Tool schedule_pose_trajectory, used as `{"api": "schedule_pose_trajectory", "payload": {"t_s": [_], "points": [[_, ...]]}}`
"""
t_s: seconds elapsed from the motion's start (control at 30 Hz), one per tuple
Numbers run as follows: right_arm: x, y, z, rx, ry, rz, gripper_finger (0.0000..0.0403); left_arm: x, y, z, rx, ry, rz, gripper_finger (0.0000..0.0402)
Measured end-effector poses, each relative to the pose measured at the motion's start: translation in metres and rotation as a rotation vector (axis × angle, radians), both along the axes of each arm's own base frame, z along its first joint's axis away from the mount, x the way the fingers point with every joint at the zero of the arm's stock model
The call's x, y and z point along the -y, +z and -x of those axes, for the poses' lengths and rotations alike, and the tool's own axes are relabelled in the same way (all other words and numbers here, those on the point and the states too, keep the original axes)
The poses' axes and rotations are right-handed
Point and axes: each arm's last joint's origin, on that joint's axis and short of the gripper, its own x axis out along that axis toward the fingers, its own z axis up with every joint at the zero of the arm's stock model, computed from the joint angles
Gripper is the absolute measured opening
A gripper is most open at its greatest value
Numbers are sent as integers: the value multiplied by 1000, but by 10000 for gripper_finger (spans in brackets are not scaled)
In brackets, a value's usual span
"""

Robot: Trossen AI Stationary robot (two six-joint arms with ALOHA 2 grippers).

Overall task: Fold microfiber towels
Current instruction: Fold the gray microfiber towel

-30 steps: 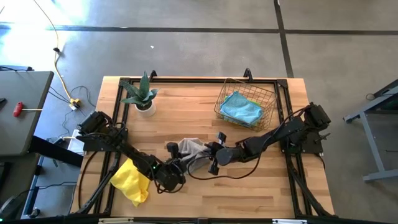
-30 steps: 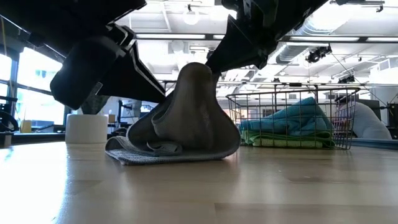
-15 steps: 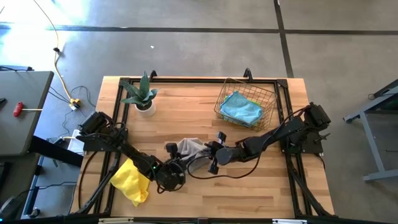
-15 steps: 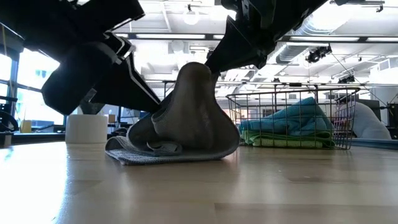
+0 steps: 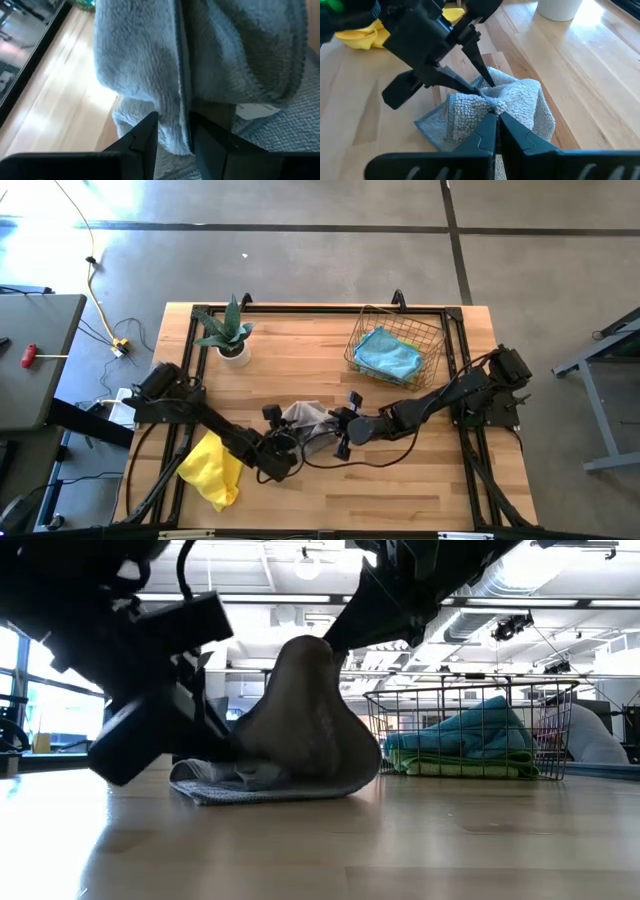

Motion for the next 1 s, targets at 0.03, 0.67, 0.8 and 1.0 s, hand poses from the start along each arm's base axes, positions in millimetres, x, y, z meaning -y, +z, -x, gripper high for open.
{"api": "schedule_pose_trajectory", "payload": {"t_s": [0.03,0.67,0.8,1.0], "points": [[0,0,0,0,0,0,0,-1,-2,0,-2,12,-2,101],[5,21,8,27,9,100,0,-21,10,28,-106,166,-172,17],[6,19,9,7,-2,141,0,-22,27,29,-103,137,-190,8],[7,22,10,-3,30,186,0,-23,68,33,-80,72,-204,2]]}}
